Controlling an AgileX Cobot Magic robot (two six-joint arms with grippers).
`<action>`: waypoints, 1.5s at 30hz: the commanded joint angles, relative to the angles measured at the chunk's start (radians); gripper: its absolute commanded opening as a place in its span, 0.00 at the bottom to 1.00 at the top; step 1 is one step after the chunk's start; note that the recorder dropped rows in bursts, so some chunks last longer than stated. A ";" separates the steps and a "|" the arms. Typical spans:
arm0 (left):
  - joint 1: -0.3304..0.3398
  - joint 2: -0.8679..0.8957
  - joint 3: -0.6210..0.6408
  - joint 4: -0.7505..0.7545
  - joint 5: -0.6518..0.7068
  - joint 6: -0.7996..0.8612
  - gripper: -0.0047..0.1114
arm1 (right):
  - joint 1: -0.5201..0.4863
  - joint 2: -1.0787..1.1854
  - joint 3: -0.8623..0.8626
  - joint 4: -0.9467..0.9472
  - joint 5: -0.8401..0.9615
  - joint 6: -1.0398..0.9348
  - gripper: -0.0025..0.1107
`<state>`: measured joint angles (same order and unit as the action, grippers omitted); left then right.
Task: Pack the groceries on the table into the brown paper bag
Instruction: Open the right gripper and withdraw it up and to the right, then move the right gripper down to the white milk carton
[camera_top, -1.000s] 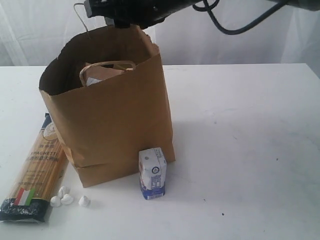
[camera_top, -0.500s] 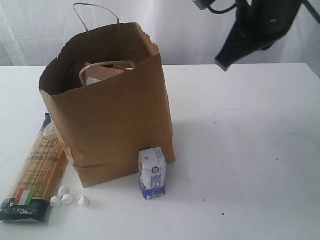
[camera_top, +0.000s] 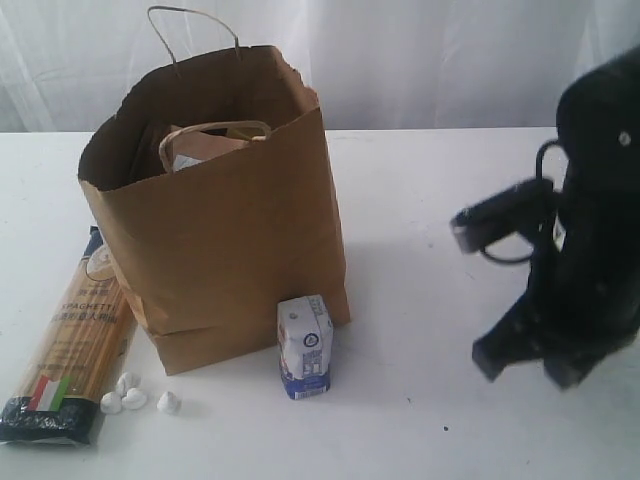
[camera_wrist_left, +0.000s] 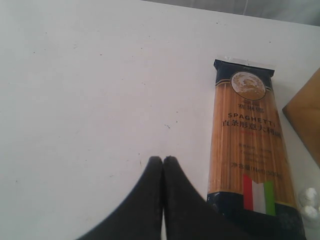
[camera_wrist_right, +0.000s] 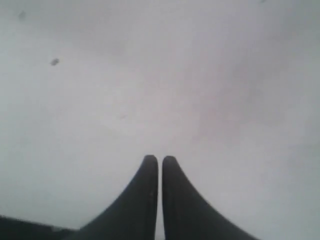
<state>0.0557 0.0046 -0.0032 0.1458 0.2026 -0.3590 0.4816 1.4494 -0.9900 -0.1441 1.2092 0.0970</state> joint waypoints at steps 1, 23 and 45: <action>0.002 -0.005 0.003 -0.001 0.001 0.000 0.04 | -0.006 -0.007 0.163 0.315 -0.140 -0.058 0.06; 0.002 -0.005 0.003 -0.001 0.001 0.000 0.04 | 0.000 -0.007 0.283 0.878 -0.403 -0.434 0.51; 0.002 -0.005 0.003 0.001 -0.001 0.000 0.04 | 0.288 -0.082 0.281 0.839 -1.006 -0.634 0.43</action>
<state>0.0557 0.0046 -0.0032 0.1458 0.2026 -0.3590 0.7624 1.3672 -0.7120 0.7136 0.2859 -0.5389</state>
